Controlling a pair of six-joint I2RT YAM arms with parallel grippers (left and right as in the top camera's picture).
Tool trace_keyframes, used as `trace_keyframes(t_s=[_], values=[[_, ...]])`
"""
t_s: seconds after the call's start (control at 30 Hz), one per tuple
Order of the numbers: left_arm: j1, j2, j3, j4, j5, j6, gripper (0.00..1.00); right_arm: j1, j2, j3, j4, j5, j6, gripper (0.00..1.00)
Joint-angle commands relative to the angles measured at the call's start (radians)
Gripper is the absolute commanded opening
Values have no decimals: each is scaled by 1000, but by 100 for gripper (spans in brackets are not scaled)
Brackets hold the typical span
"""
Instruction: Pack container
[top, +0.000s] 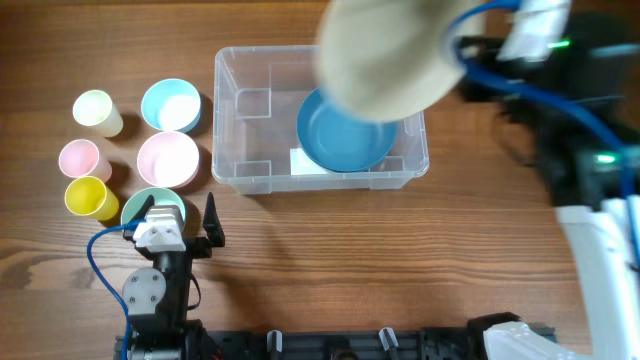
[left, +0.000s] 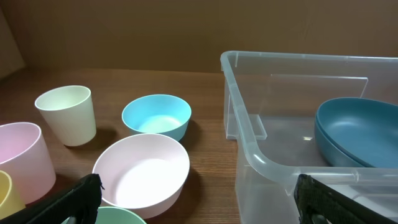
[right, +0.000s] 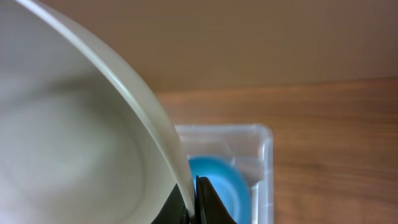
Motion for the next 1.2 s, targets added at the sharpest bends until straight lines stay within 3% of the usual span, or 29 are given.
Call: trace_keyframes(t_s=[0.0,0.3,0.37,0.4,0.47,0.6,0.7,0.8,0.97,1.17], values=[[-1,-8,-6,4,8,20,100,163,177,-19,3,359,34,4],[-1,-8,-6,4,8,20,100,182,534,-19,-8,381,55,9],[-1,-8,-6,4,8,20,100,182,548,-19,-8,363,54,21],[-1,-8,-6,4,8,20,100,182,548,-19,-8,349,51,45],[-1,-8,-6,4,8,20,100,182,544,-18,-7,323,39,62],[-1,-8,-6,4,8,20,100,176,468,42,-91,380,-31,72],[-1,-8,-6,4,8,20,100,104,353,150,-245,442,39,94],[-1,-8,-6,4,8,20,100,-27,269,183,-320,417,78,99],[-1,-8,-6,4,8,20,100,-308,210,182,-426,369,74,100],[-1,-8,-6,4,8,20,100,-420,218,175,-428,309,73,100]])
